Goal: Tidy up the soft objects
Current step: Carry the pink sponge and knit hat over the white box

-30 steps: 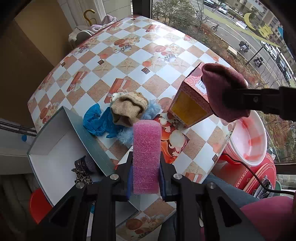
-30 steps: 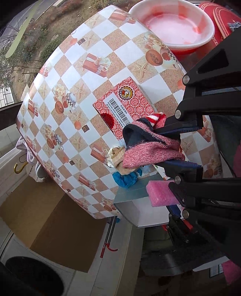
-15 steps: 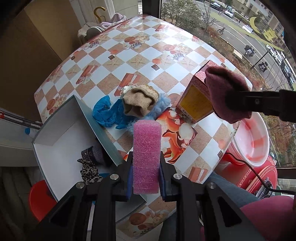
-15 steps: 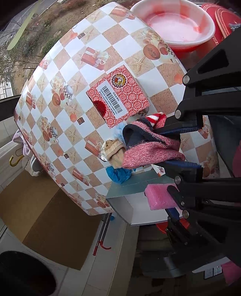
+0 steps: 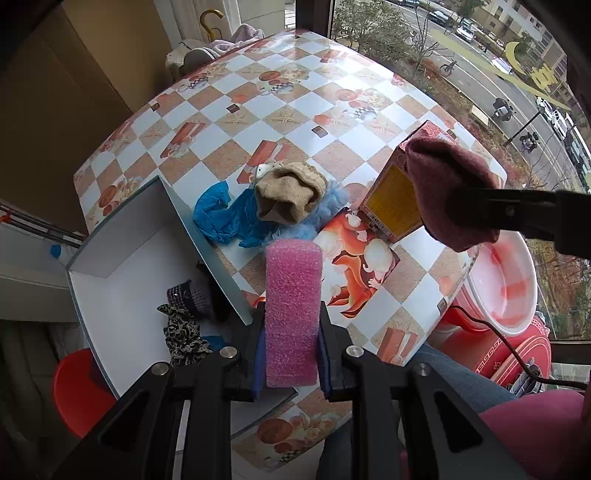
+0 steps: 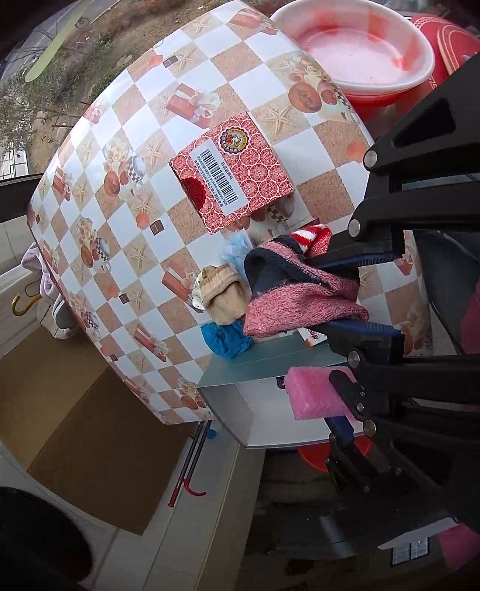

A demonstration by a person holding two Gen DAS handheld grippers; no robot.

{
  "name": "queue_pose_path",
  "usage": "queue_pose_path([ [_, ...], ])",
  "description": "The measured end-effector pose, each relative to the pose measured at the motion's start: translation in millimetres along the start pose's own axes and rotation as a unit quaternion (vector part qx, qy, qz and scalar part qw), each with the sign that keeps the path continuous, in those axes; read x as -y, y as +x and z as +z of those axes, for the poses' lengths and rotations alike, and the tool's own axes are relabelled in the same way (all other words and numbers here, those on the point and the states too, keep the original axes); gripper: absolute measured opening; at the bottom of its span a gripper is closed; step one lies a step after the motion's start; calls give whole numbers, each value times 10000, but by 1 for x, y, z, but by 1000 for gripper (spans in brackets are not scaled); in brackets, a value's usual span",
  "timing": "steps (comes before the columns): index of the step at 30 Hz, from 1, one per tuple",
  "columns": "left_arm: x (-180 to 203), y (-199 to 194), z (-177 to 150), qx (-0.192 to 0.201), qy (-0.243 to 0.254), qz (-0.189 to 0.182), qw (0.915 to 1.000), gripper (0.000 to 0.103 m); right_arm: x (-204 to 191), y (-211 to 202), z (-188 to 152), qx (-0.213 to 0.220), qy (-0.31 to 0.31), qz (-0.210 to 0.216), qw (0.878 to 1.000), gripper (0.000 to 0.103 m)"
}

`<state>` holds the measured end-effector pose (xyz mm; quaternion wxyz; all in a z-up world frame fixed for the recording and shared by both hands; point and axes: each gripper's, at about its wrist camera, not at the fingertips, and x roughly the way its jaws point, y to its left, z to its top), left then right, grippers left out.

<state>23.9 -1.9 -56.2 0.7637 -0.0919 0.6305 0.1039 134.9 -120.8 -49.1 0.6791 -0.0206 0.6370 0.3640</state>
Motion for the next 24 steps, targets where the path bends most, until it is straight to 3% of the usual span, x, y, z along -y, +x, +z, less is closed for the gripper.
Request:
queue_pose_path([
  [24,-26,-6,-18,10,-464,83,9989,25,-34,15,-2,-212,-505,-36,9985,26],
])
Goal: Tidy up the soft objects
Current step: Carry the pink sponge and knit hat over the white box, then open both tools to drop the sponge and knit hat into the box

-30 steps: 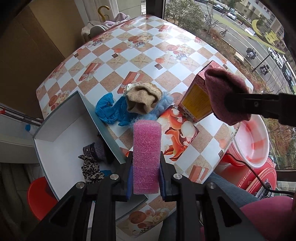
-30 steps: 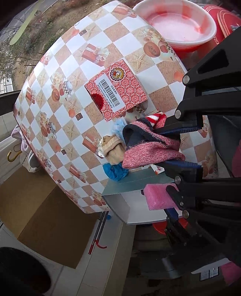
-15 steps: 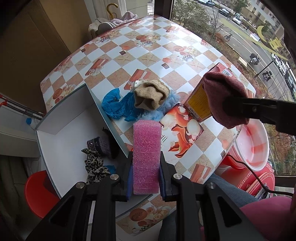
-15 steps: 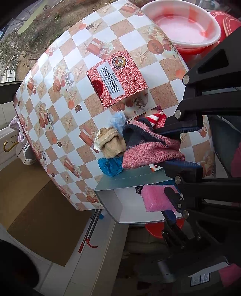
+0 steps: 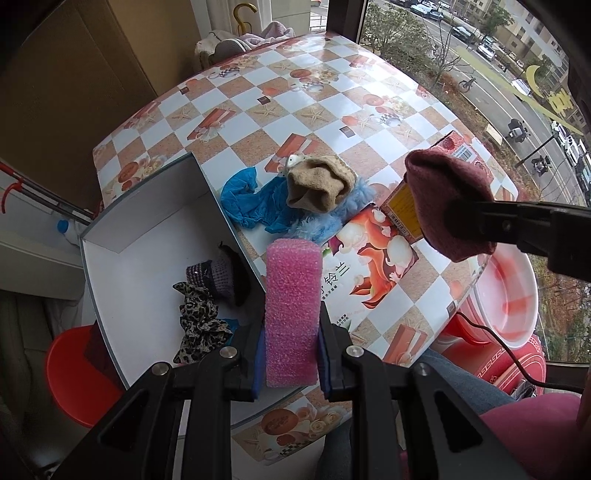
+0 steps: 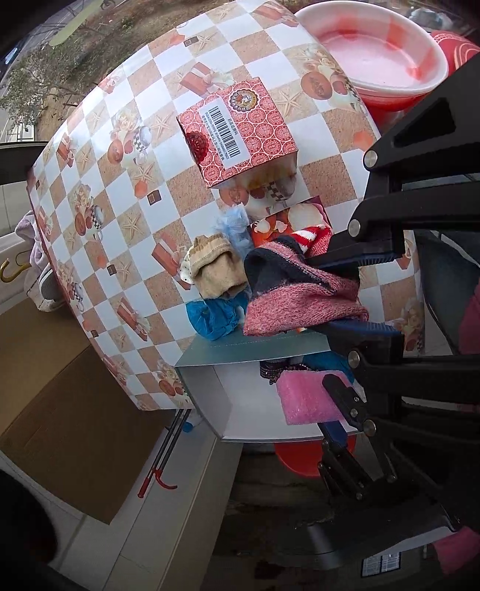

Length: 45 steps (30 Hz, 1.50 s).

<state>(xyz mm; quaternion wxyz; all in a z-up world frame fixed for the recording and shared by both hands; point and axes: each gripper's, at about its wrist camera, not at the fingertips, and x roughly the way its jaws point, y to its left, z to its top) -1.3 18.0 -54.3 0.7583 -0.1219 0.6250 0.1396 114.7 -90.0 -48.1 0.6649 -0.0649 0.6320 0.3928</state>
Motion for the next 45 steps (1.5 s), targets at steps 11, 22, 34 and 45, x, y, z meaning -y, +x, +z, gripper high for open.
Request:
queue_pose_path([
  [11,-11,1,1,-62,-31,98,9999,25,-10,-1,-4,78,-105,-1,9999,26],
  [22,-24,-1,-10,77,-371,55,9993,25,-21,9,-12,-140,-288,-68,9995,26],
  [34,-64,3,-40,149,-1390,63,9902,25,-50,37,-17,-744,-949,-132,9926,26],
  [45,-95,15,-64,77,-1995,204,9796,25,-98,68,-11,-1192,-1807,-167,9762,26],
])
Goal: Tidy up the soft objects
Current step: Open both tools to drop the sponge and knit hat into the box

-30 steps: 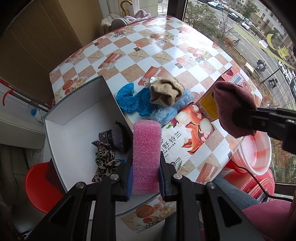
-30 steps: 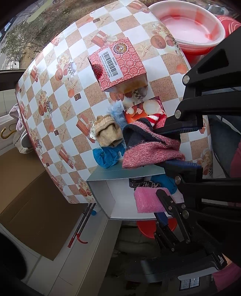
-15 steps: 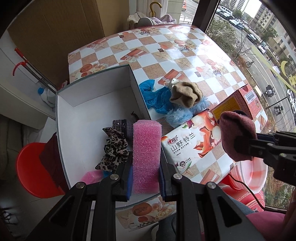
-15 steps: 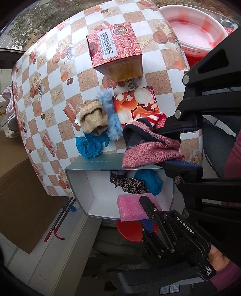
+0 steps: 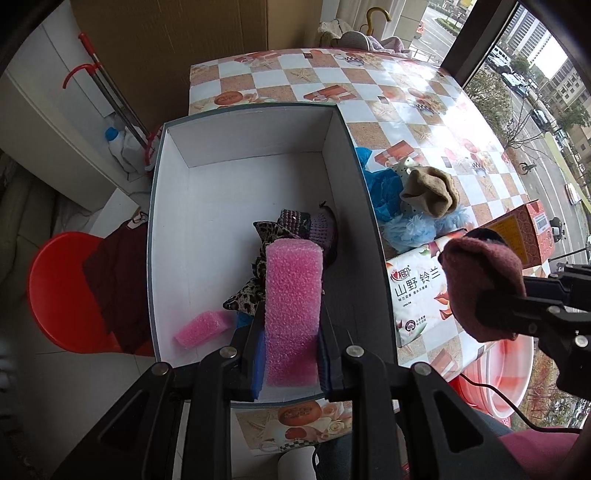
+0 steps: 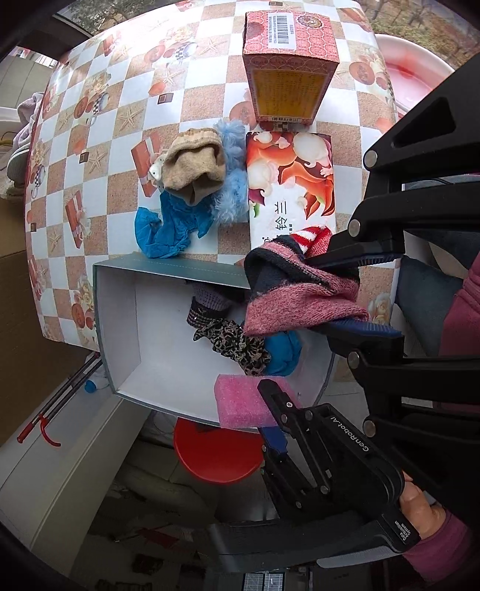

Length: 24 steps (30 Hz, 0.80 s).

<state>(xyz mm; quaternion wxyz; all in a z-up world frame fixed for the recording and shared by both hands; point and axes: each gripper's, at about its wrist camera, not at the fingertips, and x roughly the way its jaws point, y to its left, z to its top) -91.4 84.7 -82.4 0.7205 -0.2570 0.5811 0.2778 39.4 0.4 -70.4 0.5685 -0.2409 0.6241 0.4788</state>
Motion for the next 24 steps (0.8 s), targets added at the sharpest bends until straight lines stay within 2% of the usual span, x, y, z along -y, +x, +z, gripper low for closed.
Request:
queue_pose_path([
  [7,-14,6,-1,-28,-253,31,9997,25,-20,11,23,-101,-296,21,9995,26],
  [15,-22,16,-1,-144,-406,47,9991,25,-29,28,32,-341,-367,64,9987,26],
  [24,-28,25,3,-259,-420,88,9987,25,-38,41,48,-460,-442,73,9979,26],
])
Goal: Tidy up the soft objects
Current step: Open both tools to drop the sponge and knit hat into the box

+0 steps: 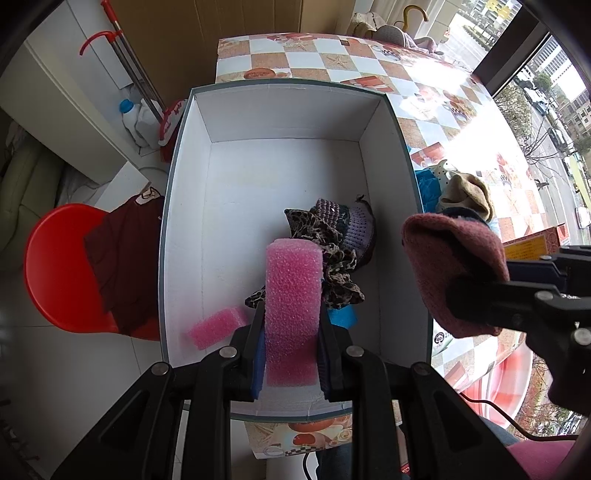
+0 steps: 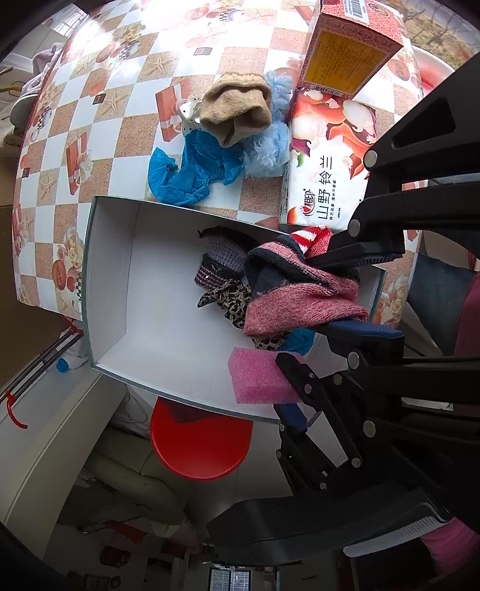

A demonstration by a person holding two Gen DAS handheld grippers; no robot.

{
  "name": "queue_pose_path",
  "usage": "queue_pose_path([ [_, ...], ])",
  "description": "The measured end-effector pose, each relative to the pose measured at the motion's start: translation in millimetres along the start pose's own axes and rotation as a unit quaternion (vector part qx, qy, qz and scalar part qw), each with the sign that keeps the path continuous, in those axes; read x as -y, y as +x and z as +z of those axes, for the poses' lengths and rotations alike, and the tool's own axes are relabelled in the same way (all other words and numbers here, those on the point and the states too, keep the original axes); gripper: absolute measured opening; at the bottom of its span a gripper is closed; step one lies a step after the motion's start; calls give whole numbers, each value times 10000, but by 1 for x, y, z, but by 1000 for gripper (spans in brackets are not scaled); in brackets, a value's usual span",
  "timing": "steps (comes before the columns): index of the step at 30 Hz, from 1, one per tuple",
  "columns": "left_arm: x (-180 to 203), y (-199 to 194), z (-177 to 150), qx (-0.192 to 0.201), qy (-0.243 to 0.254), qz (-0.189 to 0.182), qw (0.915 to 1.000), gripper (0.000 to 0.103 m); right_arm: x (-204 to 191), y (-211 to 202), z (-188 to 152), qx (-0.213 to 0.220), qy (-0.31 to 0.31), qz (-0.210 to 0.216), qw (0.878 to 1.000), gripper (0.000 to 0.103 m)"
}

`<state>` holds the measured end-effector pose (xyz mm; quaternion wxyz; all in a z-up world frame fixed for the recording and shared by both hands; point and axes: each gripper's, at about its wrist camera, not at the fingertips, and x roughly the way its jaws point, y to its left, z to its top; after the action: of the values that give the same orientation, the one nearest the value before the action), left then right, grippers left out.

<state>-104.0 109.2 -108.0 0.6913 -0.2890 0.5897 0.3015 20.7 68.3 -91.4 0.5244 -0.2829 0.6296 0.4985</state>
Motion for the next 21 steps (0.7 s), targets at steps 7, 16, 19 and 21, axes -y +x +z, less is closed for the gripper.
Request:
queue_pose_path([
  [7,-1,1,8,42,62,41,10000,25,-4,0,26,111,-53,-33,9999,26],
  [16,0,-5,9,205,-64,22,9998,79,0,-6,39,216,75,33,9997,61],
  [19,-3,-9,9,345,-219,-148,9991,86,9,-8,38,178,239,77,9995,84],
  [21,-4,-11,11,378,-305,-209,9986,95,16,-10,37,137,377,192,9990,95],
])
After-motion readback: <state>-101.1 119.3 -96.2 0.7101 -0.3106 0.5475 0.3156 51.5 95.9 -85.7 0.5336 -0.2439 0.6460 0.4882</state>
